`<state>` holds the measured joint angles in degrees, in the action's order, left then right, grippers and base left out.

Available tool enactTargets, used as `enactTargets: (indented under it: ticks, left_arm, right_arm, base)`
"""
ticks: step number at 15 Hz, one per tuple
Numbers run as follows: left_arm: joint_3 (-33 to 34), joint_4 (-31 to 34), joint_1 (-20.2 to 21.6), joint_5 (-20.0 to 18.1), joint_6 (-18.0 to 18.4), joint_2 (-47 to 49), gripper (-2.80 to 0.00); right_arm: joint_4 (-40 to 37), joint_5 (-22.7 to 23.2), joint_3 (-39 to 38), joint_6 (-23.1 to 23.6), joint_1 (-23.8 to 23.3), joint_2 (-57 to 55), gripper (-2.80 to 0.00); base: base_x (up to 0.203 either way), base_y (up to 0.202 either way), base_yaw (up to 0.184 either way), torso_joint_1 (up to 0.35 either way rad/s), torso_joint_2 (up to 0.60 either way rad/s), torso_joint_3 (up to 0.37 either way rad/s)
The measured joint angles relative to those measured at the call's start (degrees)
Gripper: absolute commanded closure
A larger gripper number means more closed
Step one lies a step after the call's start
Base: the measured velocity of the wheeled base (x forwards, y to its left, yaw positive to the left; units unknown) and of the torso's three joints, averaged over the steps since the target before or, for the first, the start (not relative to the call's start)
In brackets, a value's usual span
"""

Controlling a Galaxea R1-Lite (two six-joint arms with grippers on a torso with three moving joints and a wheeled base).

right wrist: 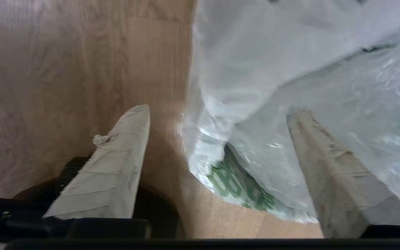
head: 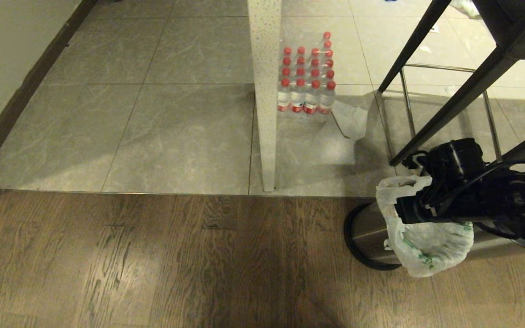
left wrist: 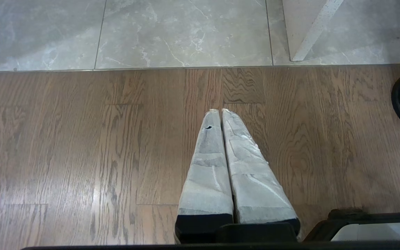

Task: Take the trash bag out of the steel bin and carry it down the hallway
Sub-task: Pick up the trash bag

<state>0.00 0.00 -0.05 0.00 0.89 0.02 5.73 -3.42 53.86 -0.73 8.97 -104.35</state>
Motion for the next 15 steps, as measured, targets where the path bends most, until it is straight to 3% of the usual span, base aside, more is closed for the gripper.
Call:
enactTargets:
  ticks: [3, 9, 15]
  left_arm:
    - [0.00, 0.03, -0.06, -0.02, -0.01, 0.00, 0.00]
    - [0.00, 0.02, -0.02, 0.00, -0.03, 0.00, 0.00]
    - [0.00, 0.05, 0.00, 0.00, -0.01, 0.00, 0.00]
  right_arm:
    - [-0.53, 2.14, 0.49, 0.50, 0.10, 0.69, -2.80]
    - [-6.57, 0.99, -0.59, 4.74, -0.56, 3.45, -2.80]
    - [-3.36, 1.00, -1.74, 4.74, -1.22, -0.44, -2.80]
  base:
    - [0.000, 0.000, 0.000, 0.000, 0.00, 0.000]
    - [0.000, 0.000, 0.000, 0.000, 0.00, 0.000]
    - [0.000, 0.000, 0.000, 0.000, 0.00, 0.000]
